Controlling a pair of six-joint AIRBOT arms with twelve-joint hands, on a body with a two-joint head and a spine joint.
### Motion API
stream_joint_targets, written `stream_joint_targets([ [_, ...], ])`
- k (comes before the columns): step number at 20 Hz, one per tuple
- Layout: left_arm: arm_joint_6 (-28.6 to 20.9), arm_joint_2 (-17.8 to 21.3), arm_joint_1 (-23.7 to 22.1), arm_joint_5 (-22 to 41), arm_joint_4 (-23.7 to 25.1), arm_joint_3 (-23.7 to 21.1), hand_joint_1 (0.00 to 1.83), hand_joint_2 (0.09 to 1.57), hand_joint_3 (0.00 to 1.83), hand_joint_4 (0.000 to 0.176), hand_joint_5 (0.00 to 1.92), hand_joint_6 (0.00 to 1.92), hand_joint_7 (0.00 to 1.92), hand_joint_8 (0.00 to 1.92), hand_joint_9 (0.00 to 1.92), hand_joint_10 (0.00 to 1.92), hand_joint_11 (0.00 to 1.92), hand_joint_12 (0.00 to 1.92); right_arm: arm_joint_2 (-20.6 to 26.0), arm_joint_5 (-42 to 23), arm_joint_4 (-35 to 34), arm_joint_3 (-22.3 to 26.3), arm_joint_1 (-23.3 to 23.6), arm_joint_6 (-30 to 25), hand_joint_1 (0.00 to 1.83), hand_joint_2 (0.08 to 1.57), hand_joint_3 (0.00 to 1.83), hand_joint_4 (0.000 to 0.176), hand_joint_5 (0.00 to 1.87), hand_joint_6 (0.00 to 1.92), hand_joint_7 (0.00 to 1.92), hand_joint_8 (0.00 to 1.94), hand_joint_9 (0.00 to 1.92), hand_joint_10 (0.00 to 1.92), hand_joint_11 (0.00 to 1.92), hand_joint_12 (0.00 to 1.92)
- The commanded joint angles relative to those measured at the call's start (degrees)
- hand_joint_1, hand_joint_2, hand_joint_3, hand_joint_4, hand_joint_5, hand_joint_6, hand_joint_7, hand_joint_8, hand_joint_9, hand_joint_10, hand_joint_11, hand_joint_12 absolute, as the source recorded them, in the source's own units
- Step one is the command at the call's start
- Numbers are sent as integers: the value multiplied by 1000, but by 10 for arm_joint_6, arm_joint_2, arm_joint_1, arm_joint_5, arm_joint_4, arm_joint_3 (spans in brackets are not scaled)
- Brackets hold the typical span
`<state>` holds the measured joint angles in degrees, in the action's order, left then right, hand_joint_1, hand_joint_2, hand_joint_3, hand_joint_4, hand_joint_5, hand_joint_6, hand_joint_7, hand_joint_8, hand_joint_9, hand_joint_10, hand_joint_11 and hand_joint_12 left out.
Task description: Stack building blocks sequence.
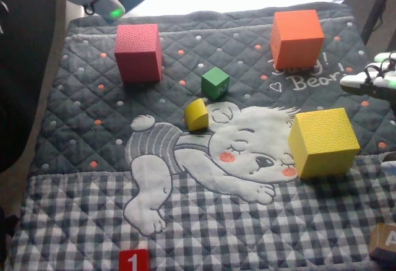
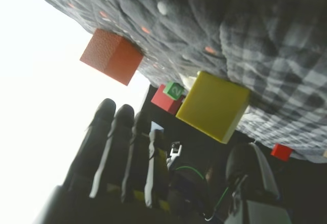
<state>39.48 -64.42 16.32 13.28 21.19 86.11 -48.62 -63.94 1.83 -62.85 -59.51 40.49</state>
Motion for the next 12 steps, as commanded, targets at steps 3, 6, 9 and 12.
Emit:
stream_joint_targets([
  [3, 1, -5, 3, 53, -6, 3, 1503, 1066, 0, 0, 1051, 799, 965, 862, 1046, 931, 871, 1438, 0, -69, -12, -3, 8, -3, 687, 1077, 4, 54, 263, 0, 424, 6, 386, 10, 274, 43],
  [6, 1, -12, 14, 50, 3, -1, 1408, 1089, 2, 0, 1037, 824, 945, 951, 966, 1157, 824, 1287, -1, -69, -11, -3, 8, -3, 678, 1078, 3, 65, 259, 0, 399, 0, 381, 5, 334, 66],
  [9, 1, -13, 22, 50, 9, -9, 1263, 1139, 2, 0, 1078, 680, 819, 1427, 803, 1469, 773, 1598, -1, -69, -11, -3, 9, -3, 714, 1082, 2, 54, 261, 1, 403, 1, 369, 0, 287, 43],
  [12, -6, -14, 34, 53, 9, -13, 1240, 1190, 1, 0, 946, 839, 763, 1565, 757, 1625, 752, 1801, -1, -69, -11, -3, 9, -3, 719, 1088, 3, 49, 256, 0, 396, 0, 387, 5, 302, 47],
])
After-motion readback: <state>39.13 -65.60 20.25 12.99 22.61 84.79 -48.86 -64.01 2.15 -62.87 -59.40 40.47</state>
